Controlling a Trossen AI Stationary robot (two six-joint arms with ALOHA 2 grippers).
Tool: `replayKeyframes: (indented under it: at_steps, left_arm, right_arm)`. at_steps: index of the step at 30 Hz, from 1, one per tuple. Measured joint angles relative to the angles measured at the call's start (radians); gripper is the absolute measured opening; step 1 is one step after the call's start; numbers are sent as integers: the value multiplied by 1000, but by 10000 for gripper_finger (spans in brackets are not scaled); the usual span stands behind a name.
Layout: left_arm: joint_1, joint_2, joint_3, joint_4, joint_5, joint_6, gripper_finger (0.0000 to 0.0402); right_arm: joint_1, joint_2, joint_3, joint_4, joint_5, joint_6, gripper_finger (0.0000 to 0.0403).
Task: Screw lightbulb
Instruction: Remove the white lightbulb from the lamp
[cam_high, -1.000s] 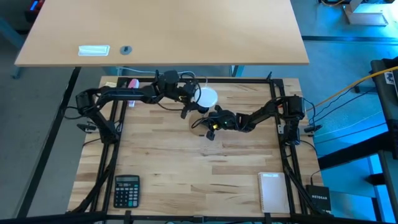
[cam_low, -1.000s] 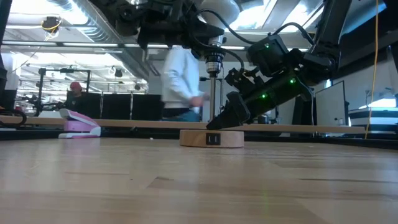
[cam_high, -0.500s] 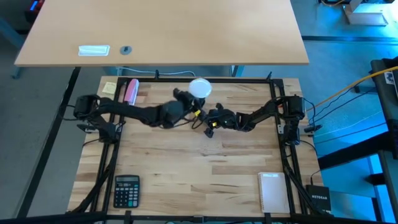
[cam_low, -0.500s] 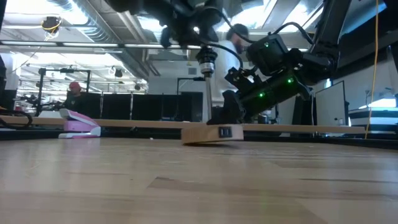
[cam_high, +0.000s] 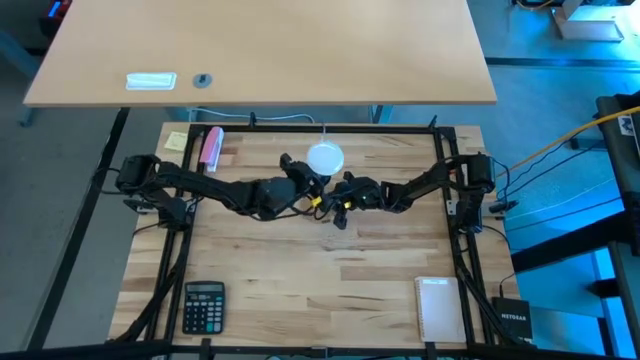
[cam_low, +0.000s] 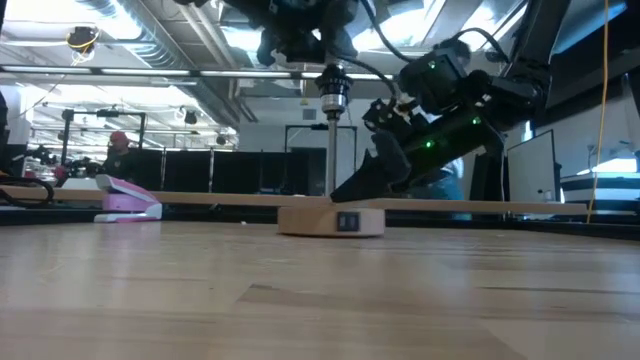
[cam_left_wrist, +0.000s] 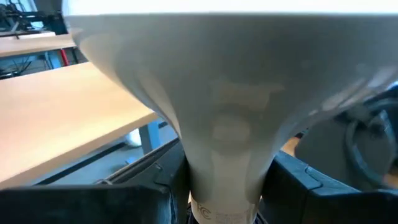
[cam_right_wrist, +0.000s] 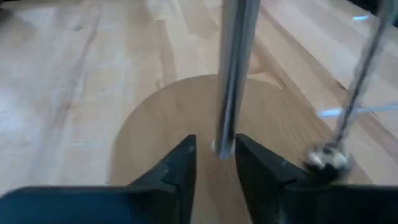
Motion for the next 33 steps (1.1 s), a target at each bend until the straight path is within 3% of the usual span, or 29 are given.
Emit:
replayKeyframes:
  at_steps: [6, 12, 18, 33]
  left_arm:
    - [-5, 0, 0, -16, 32, 30, 140]
    - [-4, -4, 4, -27, 185, 90, 141]
    - [-4, -4, 5, -25, 298, 113, 141]
    - [6, -3, 3, -33, 308, 96, 141]
  right_arm:
    - [0, -61, 0, -60, -64, -52, 163]
    - [-1, -69, 0, -67, -101, -155, 197]
    - [-22, -70, 0, -105, -128, -226, 204]
    - [-88, -63, 3, -143, -119, -208, 205]
